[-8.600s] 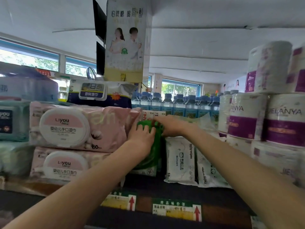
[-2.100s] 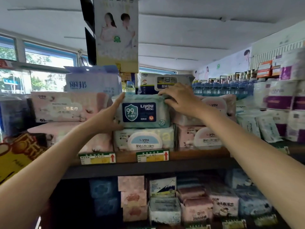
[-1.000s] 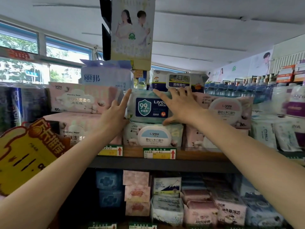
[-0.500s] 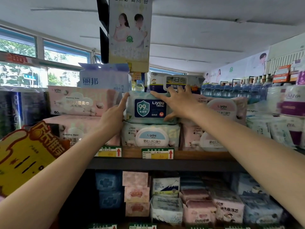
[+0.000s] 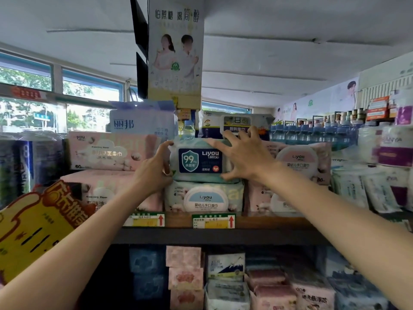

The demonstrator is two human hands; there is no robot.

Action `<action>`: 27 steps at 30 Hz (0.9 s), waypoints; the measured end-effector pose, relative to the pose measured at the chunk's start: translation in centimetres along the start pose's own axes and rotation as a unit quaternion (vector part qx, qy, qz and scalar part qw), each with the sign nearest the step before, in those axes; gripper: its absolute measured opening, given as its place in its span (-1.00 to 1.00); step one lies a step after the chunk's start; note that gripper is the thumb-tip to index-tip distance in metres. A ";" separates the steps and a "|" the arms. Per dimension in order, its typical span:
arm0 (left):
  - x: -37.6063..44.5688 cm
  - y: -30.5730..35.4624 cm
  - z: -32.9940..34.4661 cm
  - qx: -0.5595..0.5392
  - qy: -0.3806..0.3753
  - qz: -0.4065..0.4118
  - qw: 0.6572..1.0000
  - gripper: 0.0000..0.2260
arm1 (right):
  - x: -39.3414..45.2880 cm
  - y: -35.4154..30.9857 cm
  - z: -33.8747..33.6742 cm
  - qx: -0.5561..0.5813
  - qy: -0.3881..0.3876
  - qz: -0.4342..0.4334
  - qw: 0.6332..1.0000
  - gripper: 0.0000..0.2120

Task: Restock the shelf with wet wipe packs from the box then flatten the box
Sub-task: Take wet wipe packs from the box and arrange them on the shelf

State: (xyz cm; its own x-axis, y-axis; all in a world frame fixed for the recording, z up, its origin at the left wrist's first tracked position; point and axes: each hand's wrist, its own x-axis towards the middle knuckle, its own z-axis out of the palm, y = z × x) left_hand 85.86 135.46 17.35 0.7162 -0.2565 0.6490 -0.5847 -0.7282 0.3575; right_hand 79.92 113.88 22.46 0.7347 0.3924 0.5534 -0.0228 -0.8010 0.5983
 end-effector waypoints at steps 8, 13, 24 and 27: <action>1.8 1.0 -0.3 -0.097 -0.076 -0.071 0.990 -0.15 | -0.7 1.0 1.9 0.006 0.024 0.005 1.000 -0.11; 1.6 1.0 -0.4 -0.144 -0.091 -0.100 0.980 -0.12 | -1.6 1.3 2.8 0.034 0.024 0.012 0.999 -0.18; 0.4 13.3 4.2 0.135 0.064 0.187 0.971 -0.28 | -7.4 11.7 2.9 0.307 0.071 0.329 0.890 -0.52; 1.1 14.9 6.3 0.180 -0.014 0.154 0.971 -0.40 | -9.1 12.8 4.3 0.372 0.012 0.310 0.875 -0.51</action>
State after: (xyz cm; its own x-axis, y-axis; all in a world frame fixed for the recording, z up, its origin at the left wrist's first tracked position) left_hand 80.39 120.31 19.16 0.5421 -0.5104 0.6675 -0.6047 -0.7886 -0.1119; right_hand 75.87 98.07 22.55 0.7235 -0.2199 0.6544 0.0422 -0.9321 -0.3598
